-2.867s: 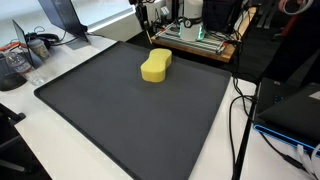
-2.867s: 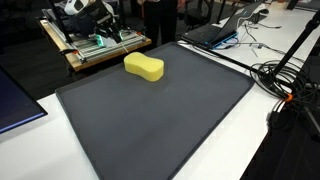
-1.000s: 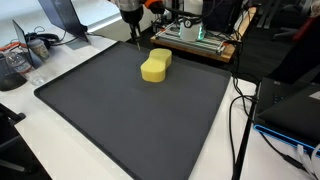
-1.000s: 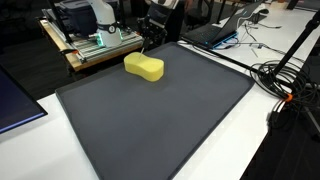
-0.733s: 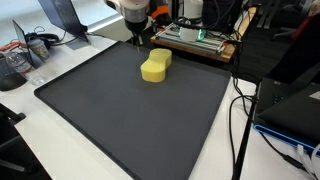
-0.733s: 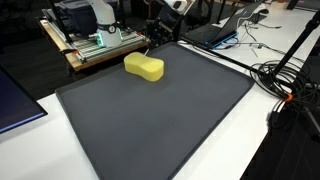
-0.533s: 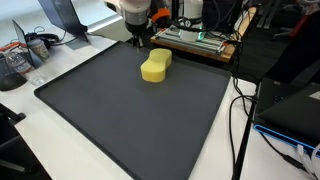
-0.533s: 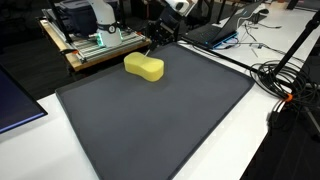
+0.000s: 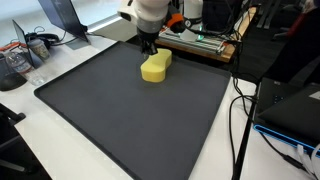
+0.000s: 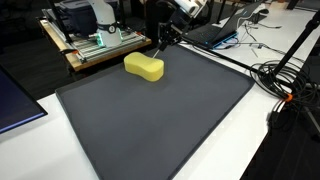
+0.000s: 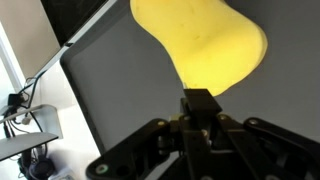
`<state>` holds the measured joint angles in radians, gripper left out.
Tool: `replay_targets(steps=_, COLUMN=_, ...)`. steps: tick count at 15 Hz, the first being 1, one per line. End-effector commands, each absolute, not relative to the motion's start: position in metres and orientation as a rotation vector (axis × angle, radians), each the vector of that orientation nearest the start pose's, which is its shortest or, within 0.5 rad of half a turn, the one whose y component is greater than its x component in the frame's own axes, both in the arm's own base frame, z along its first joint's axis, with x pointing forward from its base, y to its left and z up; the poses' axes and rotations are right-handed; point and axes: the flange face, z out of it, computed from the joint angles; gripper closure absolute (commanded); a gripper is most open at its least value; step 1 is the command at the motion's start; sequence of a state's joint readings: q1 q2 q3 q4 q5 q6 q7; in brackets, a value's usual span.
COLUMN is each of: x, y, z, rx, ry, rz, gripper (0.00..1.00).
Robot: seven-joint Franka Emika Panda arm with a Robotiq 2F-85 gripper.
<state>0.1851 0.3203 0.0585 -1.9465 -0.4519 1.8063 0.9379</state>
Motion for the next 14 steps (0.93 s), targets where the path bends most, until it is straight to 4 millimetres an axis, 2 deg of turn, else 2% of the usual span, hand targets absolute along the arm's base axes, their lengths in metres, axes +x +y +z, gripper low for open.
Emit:
replay_targets(steps=1, x=0.560, y=0.142, z=0.277, rx=2.420, ry=-0.455, rz=-0.164, gripper=0.97)
replay_targets(steps=7, x=0.543, y=0.213, z=0.249, rx=2.302, ry=-0.131, rz=-0.095, gripper=0.97)
replay_targets(steps=10, x=0.526, y=0.246, z=0.237, rx=2.295, ry=0.020, rz=-0.071, gripper=0.97)
replay_targets(steps=14, x=0.494, y=0.283, z=0.233, rx=2.251, ry=0.141, rz=-0.039, gripper=0.97)
